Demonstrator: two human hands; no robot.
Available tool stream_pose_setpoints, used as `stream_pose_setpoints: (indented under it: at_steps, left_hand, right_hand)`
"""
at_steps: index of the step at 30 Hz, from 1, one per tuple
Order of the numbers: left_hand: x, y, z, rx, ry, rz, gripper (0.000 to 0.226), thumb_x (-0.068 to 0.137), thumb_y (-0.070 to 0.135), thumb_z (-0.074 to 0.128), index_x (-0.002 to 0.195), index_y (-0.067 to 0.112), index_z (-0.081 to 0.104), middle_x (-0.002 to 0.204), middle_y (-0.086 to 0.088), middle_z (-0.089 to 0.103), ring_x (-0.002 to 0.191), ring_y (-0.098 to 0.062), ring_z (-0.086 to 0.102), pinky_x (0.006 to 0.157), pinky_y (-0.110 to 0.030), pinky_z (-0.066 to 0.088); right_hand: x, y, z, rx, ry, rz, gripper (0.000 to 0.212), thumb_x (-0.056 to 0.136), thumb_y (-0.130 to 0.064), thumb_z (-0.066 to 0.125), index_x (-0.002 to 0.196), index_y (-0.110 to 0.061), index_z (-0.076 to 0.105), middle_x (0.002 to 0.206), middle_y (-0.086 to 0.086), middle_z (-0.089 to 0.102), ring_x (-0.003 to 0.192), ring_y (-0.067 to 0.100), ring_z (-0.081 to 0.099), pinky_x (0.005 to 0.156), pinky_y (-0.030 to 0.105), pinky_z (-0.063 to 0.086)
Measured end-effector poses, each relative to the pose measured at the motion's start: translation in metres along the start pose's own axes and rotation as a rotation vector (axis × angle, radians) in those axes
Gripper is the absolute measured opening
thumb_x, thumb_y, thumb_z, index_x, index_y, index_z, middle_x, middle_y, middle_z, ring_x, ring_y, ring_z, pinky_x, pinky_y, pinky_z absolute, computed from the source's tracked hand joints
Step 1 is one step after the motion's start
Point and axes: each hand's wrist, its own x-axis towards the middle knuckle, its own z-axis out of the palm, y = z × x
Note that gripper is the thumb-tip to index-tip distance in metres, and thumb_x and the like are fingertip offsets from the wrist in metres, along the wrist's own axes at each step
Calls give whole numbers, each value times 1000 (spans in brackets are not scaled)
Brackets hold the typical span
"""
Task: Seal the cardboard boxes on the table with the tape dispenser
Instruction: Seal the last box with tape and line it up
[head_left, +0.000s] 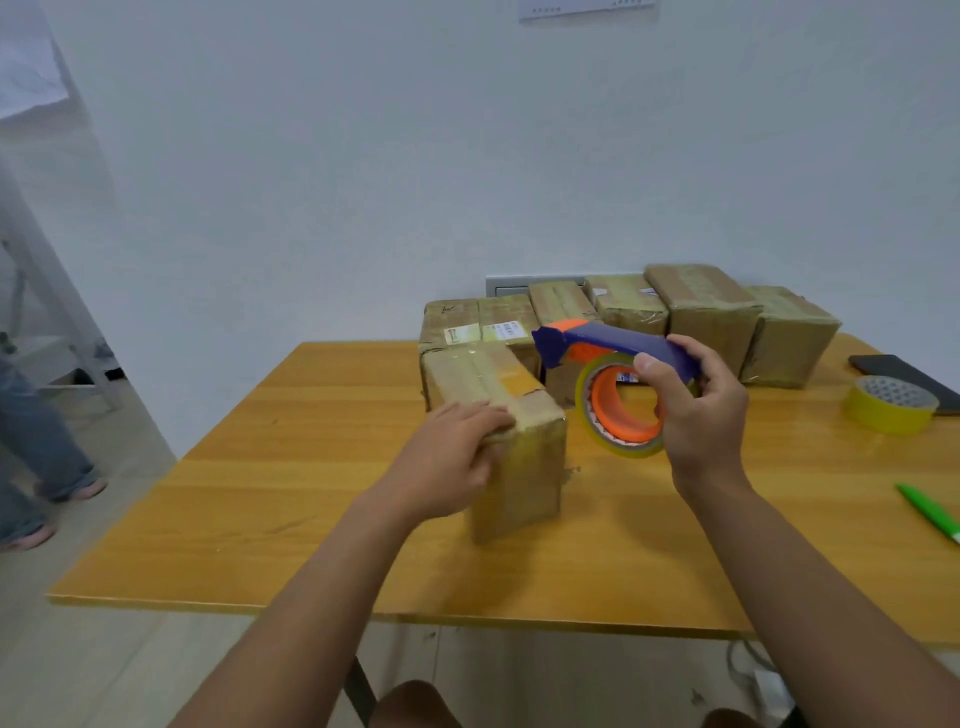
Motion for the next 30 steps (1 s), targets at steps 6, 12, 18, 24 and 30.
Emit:
stream_pose_setpoints:
  at_steps: [6,12,18,24,30]
  left_hand:
    - [7,-2,14,-49,179,53,31,95,38,58,120,21,67,126,7,65,122,-13,53,102,-33,44]
    - [3,-30,23,58,244,181,39,99,41,42,118,17,67,125,3,67,123,-16,55,110,-36,38]
    - [-6,0,22,-92,348,0,44,98,42,44,129,16,62,138,-1,57,135,-18,44,112,-37,35]
    - [-26,53,-13,-1078,400,-518,38,102,36,46,85,12,71,74,0,71,70,-12,64,61,-25,51]
    - [-38,50,-18,-1504,125,-637,40,89,43,60,94,5,70,73,-7,68,64,-13,64,58,-22,52]
  right_hand:
    - [-6,1,-2,40,-36,25,51,69,-48,73,114,-24,66,105,-5,65,94,12,62,80,33,54]
    - [-11,-1,-19,75,-199,54,51,68,-49,71,115,-30,65,114,0,65,97,15,62,73,25,51]
    - [-30,0,-28,231,-267,191,54,68,-44,72,118,-23,65,107,6,65,85,19,62,66,29,52]
    - [-54,4,-36,322,-362,225,46,81,-27,60,126,-16,59,115,15,63,91,25,63,67,27,54]
    - [-71,8,-38,285,-471,204,48,80,-19,56,128,-17,56,117,5,65,103,23,64,77,25,54]
